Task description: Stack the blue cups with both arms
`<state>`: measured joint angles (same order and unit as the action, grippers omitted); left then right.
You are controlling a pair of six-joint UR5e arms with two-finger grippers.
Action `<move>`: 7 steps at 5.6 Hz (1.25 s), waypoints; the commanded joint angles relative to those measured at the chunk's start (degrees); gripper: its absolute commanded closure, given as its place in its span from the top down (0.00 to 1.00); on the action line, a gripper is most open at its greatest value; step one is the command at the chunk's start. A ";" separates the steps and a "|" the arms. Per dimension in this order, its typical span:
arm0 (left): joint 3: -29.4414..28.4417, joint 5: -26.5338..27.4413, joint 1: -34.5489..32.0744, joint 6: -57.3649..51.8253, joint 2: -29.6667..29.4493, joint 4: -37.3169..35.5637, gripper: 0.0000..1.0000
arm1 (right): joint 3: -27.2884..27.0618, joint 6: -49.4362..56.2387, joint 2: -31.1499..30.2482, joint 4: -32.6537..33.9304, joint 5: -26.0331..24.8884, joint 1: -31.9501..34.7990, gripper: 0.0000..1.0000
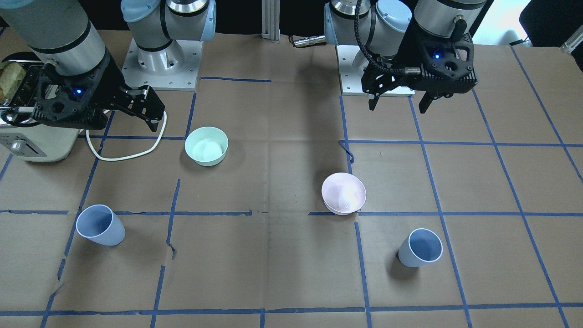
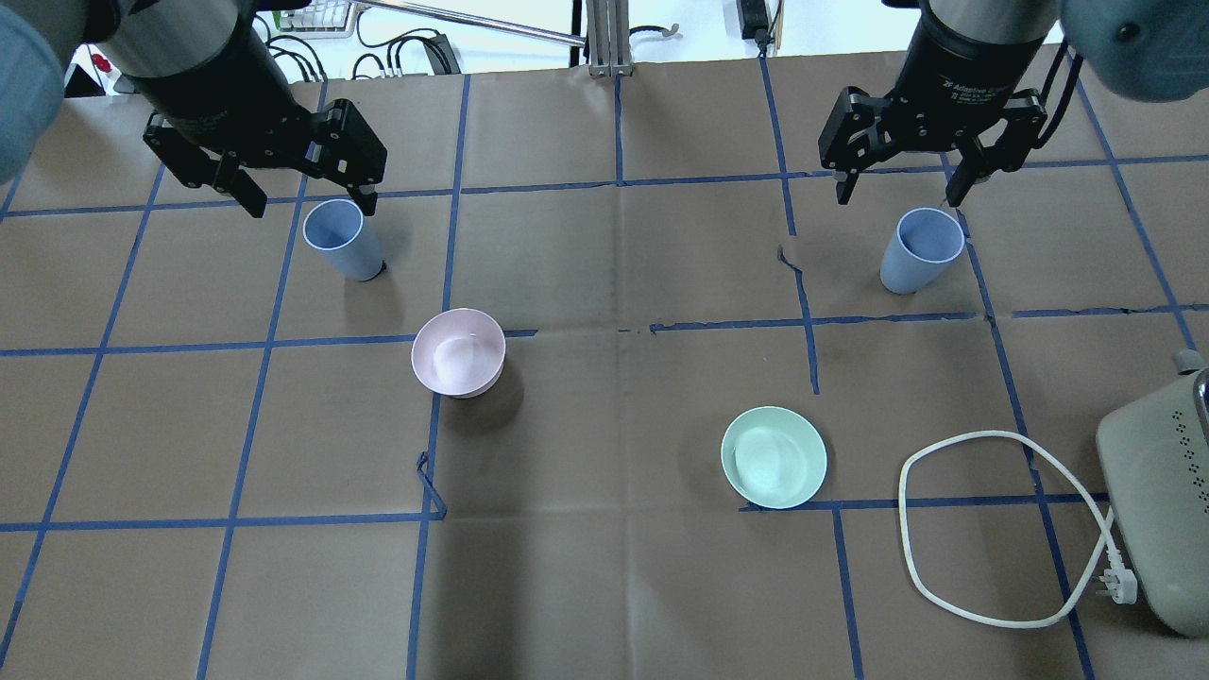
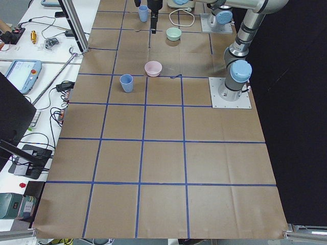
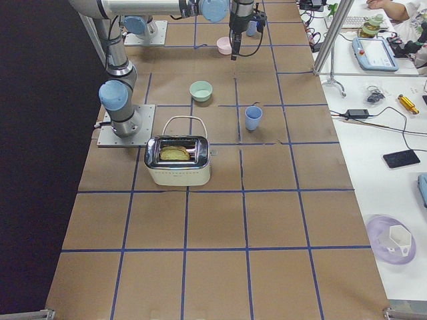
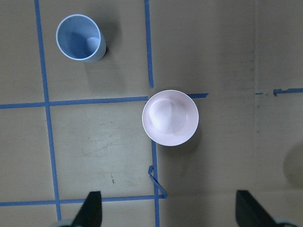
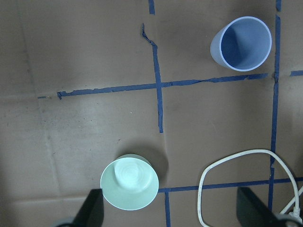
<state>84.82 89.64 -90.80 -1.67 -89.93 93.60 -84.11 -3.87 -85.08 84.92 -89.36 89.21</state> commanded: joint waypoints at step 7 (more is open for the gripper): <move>-0.44 0.36 3.76 -2.97 -7.58 -8.22 0.99 | 3.40 12.93 5.85 6.89 0.41 -8.92 1.00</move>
<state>84.55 90.03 -89.25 -3.35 -94.46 88.46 -82.36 3.84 -82.10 89.57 -89.15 84.12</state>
